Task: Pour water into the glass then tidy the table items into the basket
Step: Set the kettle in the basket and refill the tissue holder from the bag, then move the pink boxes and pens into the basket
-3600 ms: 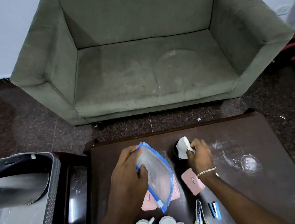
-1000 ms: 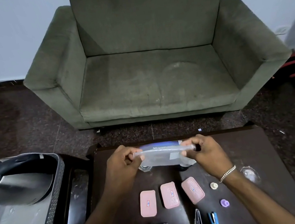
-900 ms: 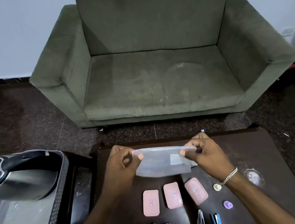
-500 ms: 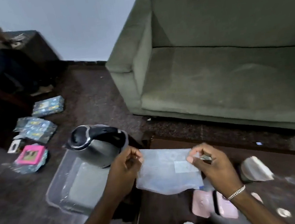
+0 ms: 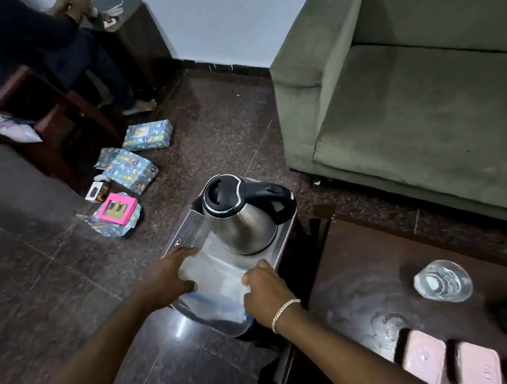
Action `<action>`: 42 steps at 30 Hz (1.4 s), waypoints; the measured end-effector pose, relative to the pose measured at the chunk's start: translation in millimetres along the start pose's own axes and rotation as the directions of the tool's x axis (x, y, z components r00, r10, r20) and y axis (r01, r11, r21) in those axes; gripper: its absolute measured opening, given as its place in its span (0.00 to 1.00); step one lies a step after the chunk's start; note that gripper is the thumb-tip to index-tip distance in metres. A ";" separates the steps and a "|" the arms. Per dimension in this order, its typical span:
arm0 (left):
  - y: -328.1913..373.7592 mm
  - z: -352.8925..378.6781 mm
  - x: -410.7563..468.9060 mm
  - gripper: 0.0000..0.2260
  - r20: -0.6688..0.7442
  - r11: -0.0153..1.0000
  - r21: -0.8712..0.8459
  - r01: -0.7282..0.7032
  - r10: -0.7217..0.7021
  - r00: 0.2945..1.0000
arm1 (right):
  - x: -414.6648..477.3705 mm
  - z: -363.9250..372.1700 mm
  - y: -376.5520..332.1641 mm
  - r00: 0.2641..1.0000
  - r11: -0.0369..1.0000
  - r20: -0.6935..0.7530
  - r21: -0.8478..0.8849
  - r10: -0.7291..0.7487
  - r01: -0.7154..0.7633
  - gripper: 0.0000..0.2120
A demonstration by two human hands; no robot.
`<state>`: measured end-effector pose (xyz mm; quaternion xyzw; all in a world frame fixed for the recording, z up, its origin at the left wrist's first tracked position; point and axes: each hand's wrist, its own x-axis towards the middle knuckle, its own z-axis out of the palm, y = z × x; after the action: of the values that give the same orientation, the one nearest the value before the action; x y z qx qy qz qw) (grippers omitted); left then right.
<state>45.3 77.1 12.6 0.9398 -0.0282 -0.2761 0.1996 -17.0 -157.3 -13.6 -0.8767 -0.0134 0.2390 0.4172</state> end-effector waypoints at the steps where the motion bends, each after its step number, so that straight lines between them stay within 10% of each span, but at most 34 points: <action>1: -6.1 4.7 4.4 0.36 0.010 0.999 0.034 -0.002 0.001 1.000 | 4.5 6.2 -3.9 1.000 0.997 0.024 -0.082 0.004 -0.002 0.13; 9: -22.3 42.3 31.5 0.40 0.038 0.998 0.048 -0.035 0.033 0.999 | 26.6 29.7 -6.9 0.999 0.805 0.050 -0.593 0.010 0.022 0.15; 16: -19.1 66.7 25.0 0.42 -0.001 0.759 0.647 -0.071 0.094 0.996 | 29.1 39.2 -8.4 0.997 0.661 0.000 -0.749 -0.072 0.047 0.13; 27: -12.9 75.6 27.3 0.36 0.146 0.869 0.461 -0.181 0.127 0.981 | 25.8 54.1 3.7 0.982 0.747 0.143 -0.638 -0.125 0.188 0.14; 34: 20.2 57.1 2.7 0.28 0.026 0.916 0.337 -0.219 0.223 0.974 | 0.5 19.3 16.7 0.962 0.900 -0.062 -0.373 -0.267 0.226 0.10; 42: 128.9 87.9 -30.5 0.20 -0.162 0.860 0.064 -0.506 0.509 0.845 | -77.4 -45.0 104.7 0.932 0.996 -0.353 -0.023 -0.085 0.083 0.11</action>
<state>-19.8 -68.0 10.9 0.9211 -0.2605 -0.1305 0.2581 -84.6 -275.4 -35.1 -0.9055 0.0233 0.0596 0.4194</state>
